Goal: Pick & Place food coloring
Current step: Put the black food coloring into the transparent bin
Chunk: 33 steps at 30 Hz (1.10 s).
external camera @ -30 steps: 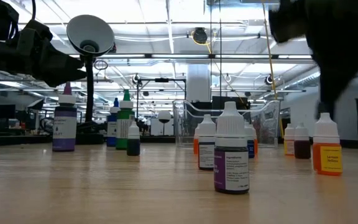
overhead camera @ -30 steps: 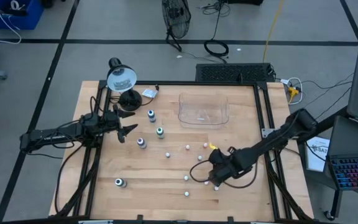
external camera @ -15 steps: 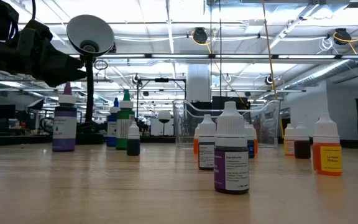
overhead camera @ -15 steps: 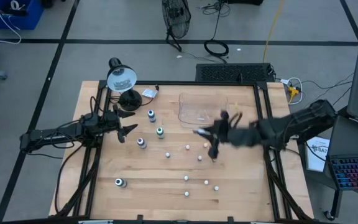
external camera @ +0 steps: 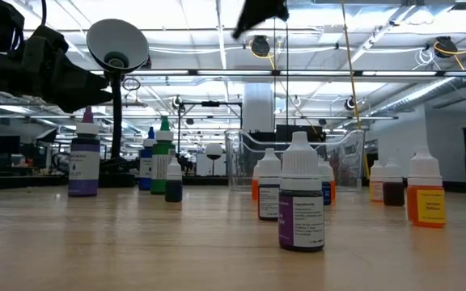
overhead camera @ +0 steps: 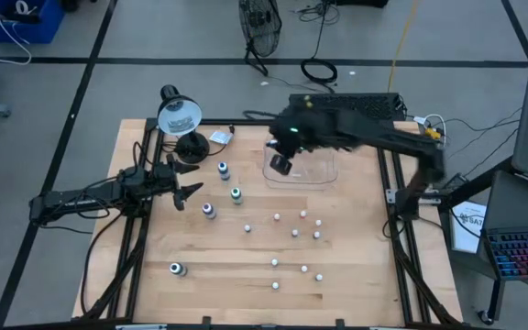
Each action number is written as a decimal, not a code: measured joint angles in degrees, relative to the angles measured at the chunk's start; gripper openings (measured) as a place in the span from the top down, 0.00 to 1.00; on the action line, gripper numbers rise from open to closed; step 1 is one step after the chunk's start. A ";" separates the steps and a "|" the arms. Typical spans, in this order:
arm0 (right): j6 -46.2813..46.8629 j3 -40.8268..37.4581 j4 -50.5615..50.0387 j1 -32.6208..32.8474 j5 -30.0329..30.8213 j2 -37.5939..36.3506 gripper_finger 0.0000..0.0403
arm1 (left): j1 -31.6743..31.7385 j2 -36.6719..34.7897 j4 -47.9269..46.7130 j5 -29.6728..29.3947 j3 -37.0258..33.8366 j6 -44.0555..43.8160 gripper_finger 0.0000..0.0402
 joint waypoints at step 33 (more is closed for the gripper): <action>8.13 -43.44 15.43 -13.55 -7.01 1.81 0.87 | -0.01 -0.01 0.01 0.00 0.01 -0.01 0.26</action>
